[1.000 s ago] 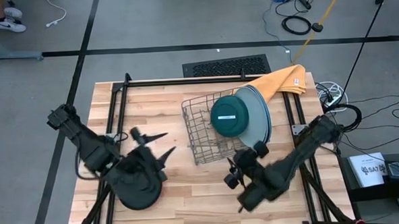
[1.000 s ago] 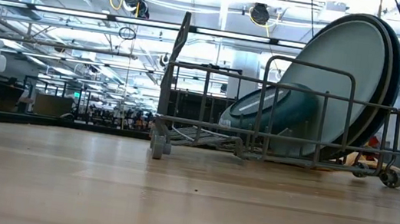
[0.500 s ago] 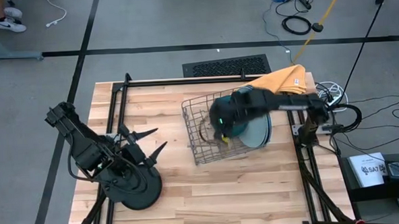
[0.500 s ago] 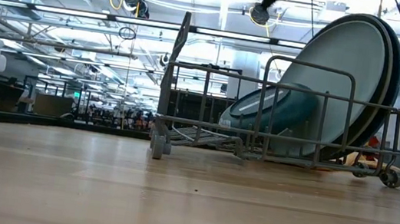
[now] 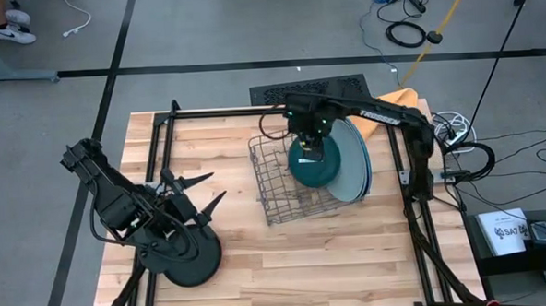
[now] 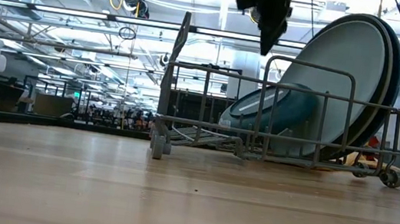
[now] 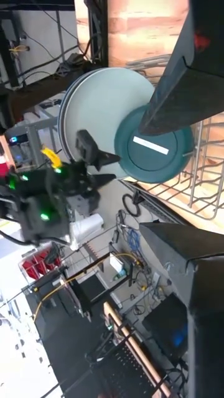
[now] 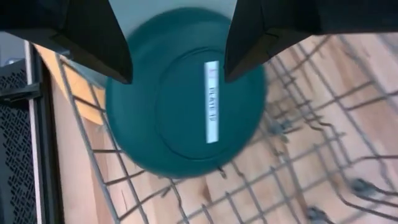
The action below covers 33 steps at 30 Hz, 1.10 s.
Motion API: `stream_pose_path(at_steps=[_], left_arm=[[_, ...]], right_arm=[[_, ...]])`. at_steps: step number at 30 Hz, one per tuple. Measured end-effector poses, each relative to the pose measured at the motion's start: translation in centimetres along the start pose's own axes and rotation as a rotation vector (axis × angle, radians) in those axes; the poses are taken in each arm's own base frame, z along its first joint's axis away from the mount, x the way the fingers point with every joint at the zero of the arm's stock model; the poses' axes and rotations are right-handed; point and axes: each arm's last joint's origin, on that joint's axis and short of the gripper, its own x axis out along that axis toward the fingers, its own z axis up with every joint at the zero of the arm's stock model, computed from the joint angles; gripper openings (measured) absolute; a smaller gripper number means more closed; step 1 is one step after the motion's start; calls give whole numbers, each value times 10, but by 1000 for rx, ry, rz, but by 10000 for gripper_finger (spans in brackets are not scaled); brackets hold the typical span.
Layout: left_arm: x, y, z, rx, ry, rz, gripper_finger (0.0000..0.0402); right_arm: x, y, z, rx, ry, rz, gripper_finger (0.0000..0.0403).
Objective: Sort dishes
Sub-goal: Put the dark green plate into the green dish rack
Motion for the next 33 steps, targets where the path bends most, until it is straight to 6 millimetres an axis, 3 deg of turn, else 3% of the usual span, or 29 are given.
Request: stream_pose_path(at_steps=[11,23,33], left_arm=[[0,0,-1,-2,10,-20,240],[0,-1,-1,-1,23,-46,240],[0,-1,-1,-2,27,-54,240]], right_arm=[[52,-30,18,-58,130,27,247],[60,-62,15,17,138,85,247],[65,-75,10,75,145,152,247]])
